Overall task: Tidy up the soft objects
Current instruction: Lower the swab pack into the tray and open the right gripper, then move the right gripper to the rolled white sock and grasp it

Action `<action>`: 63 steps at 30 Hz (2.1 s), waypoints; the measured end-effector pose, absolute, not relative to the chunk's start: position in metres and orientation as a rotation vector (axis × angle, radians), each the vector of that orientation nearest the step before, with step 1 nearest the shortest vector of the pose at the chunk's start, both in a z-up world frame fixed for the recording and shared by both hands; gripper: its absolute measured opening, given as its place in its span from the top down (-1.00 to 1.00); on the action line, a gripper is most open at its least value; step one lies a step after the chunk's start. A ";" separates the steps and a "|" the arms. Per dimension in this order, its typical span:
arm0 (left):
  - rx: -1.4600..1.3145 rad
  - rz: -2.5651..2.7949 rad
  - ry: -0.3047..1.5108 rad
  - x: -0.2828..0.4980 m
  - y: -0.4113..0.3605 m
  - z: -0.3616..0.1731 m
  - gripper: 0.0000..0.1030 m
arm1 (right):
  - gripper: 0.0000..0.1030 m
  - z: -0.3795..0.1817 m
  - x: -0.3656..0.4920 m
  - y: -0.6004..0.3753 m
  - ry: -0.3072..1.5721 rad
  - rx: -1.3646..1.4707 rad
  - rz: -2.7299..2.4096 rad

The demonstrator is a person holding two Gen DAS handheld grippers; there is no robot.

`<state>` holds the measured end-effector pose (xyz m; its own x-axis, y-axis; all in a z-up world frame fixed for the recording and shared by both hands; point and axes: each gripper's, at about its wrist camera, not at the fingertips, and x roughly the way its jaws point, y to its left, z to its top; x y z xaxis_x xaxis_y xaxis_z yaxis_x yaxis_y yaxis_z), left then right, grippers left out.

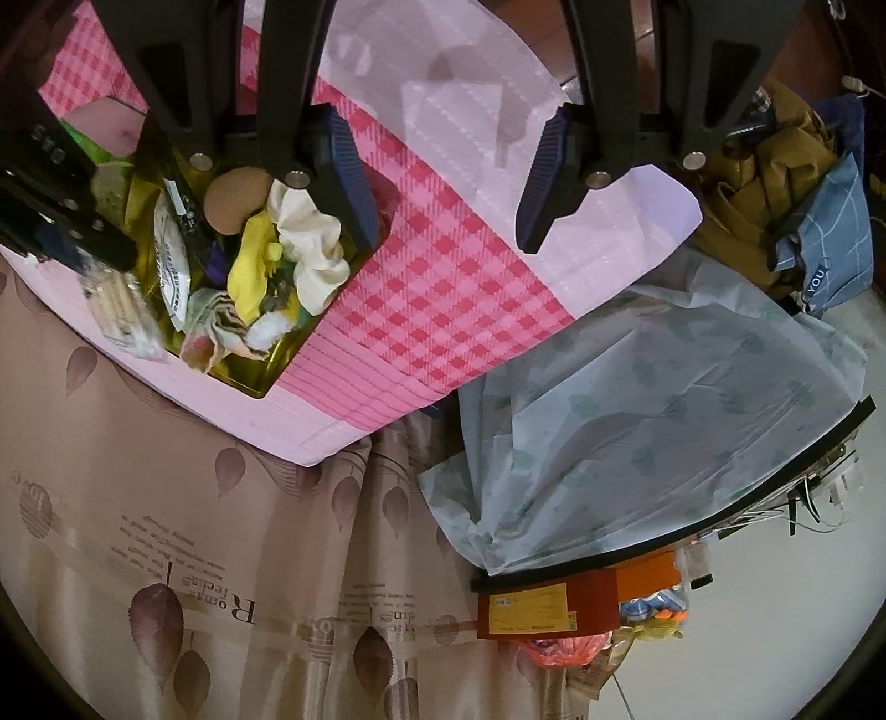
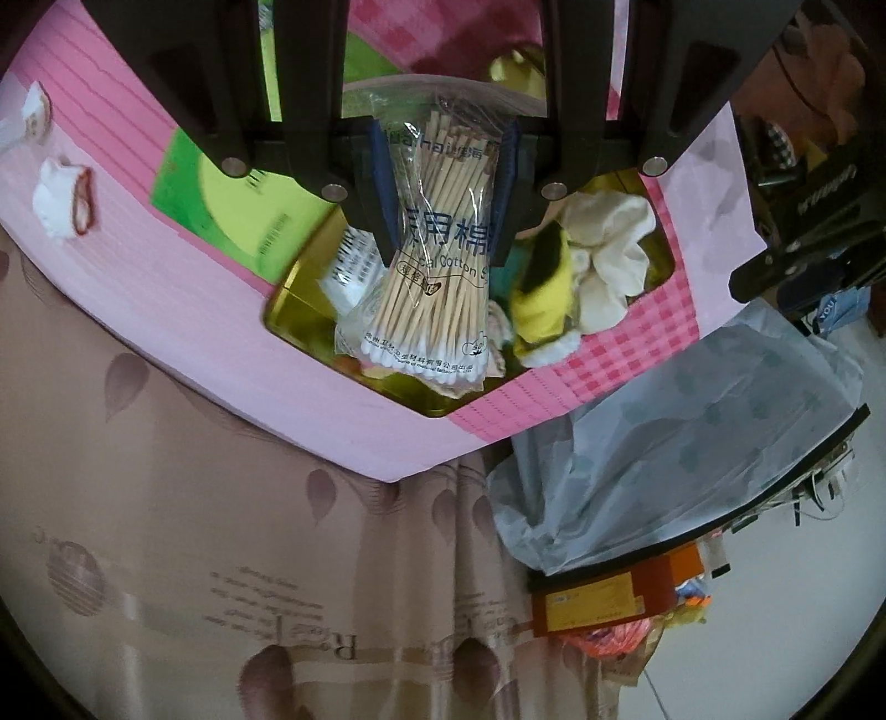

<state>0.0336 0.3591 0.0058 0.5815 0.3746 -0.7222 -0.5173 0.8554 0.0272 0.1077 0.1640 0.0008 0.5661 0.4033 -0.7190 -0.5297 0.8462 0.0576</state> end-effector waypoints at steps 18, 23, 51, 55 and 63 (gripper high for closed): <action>-0.249 0.533 0.803 0.036 0.372 0.005 -0.03 | 0.38 -0.023 0.133 0.206 0.861 -0.206 0.563; -0.238 0.532 0.795 0.036 0.370 0.005 -0.03 | 0.20 -0.025 0.131 0.209 0.864 -0.205 0.578; -0.184 0.526 0.797 0.037 0.361 0.006 -0.03 | -0.51 0.019 0.082 0.156 0.735 -0.140 0.592; -0.161 0.524 0.793 0.036 0.357 0.006 -0.03 | -0.52 0.017 0.076 0.122 0.737 -0.122 0.540; -0.128 0.521 0.790 0.035 0.351 0.006 -0.03 | -0.52 0.004 0.081 0.019 0.772 -0.081 0.334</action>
